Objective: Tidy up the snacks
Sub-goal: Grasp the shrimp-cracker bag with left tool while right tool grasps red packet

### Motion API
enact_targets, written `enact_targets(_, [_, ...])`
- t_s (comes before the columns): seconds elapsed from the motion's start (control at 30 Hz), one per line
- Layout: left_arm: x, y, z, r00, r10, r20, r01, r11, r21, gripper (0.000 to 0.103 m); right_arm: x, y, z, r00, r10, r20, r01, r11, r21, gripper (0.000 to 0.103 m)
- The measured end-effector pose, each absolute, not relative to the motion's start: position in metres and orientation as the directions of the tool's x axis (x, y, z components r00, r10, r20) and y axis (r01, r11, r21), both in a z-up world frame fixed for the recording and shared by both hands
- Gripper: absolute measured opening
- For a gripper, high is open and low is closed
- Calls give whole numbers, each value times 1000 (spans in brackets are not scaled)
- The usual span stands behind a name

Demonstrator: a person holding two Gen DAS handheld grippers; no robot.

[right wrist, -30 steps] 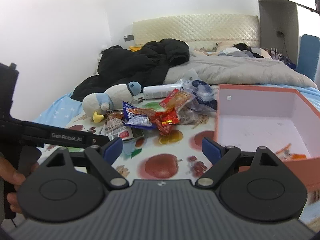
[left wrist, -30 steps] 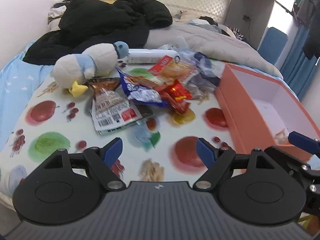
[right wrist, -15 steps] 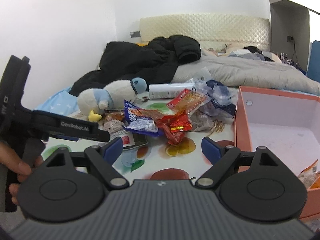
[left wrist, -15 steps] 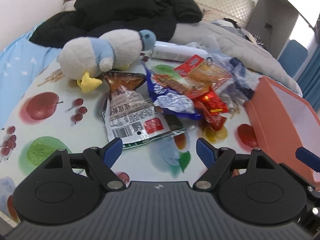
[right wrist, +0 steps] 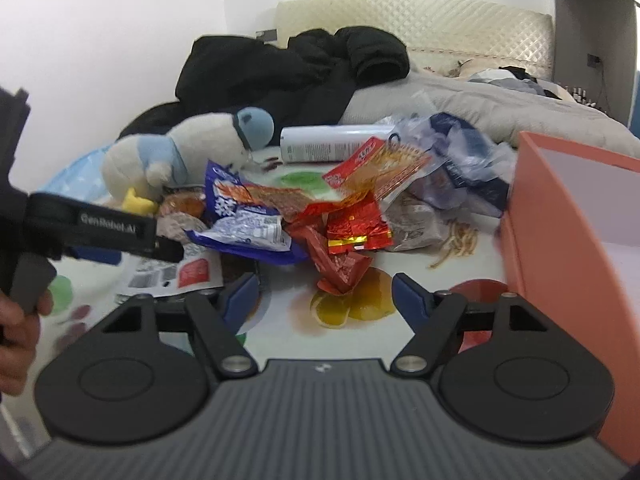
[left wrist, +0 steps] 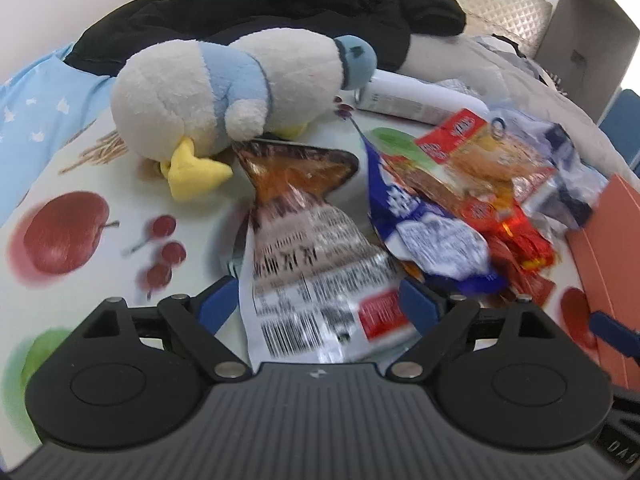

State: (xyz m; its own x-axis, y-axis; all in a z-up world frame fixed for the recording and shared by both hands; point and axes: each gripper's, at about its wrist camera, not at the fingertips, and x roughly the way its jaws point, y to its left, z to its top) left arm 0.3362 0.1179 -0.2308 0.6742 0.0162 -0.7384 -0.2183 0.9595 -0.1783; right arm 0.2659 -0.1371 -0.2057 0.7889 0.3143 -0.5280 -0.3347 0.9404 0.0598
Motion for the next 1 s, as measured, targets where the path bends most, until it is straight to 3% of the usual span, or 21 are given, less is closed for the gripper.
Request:
enact_targets(0.2, [362,122,-237,685,51,-726,-234,960,-153,93,290,-131,-222,784,287,-551,-328,944,25,74])
enact_targets(0.43, [379,131,-249,685,46,-727,-281,937,-205,92,311,-127,-231,783,275,-558,-327,945,7,72])
enact_targets(0.53, [382,132,-253,683,46,-729,-285,936,-208,86,316,-123,-236,775,267,-573,-331,943,-9,55])
enact_targets(0.6, [381,132,-252,683,43,-729,-272,942,-199,74,317,-123,-239,764,268,-587,-331,943,-1,39])
enact_targets(0.63, [382,131,-251,679,40,-733,-263,945,-192,72,317,-124,-240,759,271,-592,-335,942,3,36])
enact_targets(0.77, [377,130,-243,670,35,-741,-249,952,-180,63,312,-126,-237,760,273,-590,-334,943,6,34])
enact_targets(1.0, [342,135,-232,657,12,-754,-265,940,-216,62,291,-129,-229,750,283,-597,-328,944,35,34])
